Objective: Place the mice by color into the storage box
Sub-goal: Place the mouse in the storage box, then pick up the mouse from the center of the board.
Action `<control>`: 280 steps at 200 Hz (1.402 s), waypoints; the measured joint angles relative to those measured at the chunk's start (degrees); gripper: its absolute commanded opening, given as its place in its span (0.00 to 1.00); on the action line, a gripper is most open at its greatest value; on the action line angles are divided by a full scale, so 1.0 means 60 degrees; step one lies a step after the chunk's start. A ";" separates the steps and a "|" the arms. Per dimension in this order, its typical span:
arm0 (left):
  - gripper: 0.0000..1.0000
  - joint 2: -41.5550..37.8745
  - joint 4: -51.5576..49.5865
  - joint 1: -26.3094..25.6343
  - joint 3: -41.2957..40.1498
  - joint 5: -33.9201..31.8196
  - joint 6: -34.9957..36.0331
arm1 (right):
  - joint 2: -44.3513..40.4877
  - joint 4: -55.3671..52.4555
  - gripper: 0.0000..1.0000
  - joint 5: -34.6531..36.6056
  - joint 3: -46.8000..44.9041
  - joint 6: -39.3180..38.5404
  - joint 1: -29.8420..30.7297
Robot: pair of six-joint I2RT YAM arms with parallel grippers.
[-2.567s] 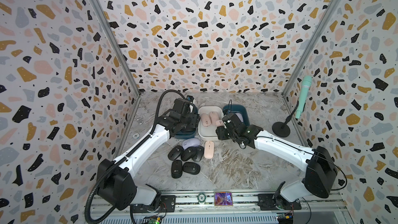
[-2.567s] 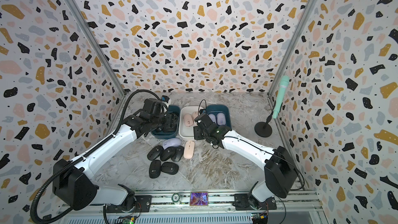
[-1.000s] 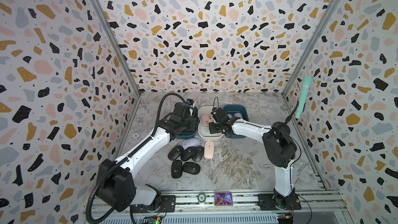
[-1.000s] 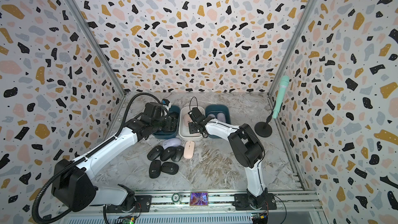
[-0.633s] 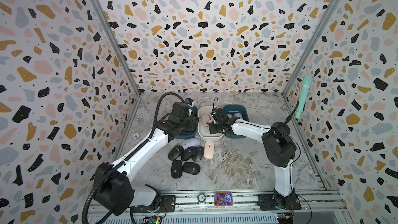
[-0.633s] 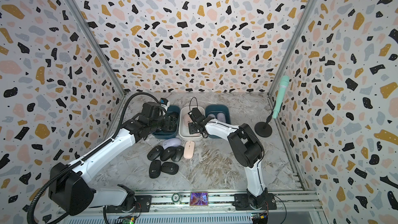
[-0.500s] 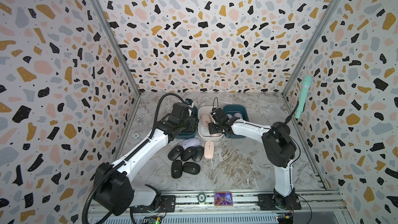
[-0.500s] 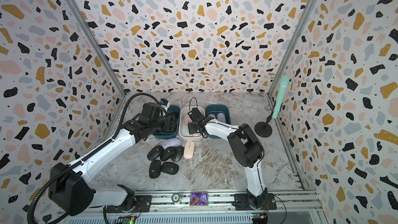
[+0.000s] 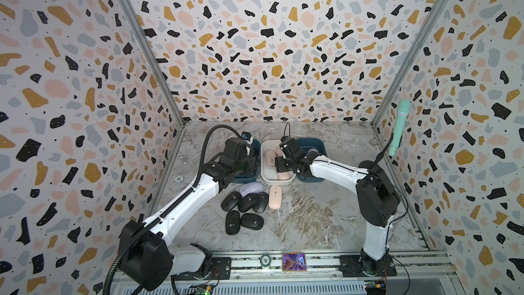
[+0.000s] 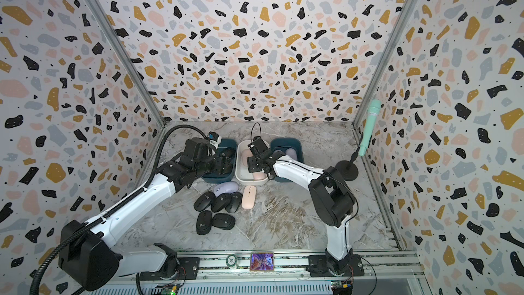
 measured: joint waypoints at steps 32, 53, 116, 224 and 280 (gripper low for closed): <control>0.72 -0.0233 -0.0004 0.0000 -0.0189 -0.0361 -0.0157 | -0.1286 -0.0055 0.67 0.0630 -0.0280 0.0036 0.0586; 0.73 -0.0645 0.0025 0.0000 -0.0390 -0.0703 -0.0324 | -0.1851 -0.0120 0.67 0.1045 -0.0667 0.0080 0.0987; 0.73 -0.1443 0.0084 0.0004 -0.1027 -0.1213 -0.0816 | -0.2229 -0.0528 0.67 0.1351 -0.2226 0.0918 0.1694; 0.73 -0.1942 0.0368 0.0000 -0.1410 -0.1249 -0.1402 | -0.1457 0.0197 0.70 0.0787 -0.3067 0.2382 0.2124; 0.73 -0.2335 0.0189 0.0000 -0.1402 -0.1355 -0.1395 | -0.0215 0.0306 0.70 0.0703 -0.2652 0.2685 0.2426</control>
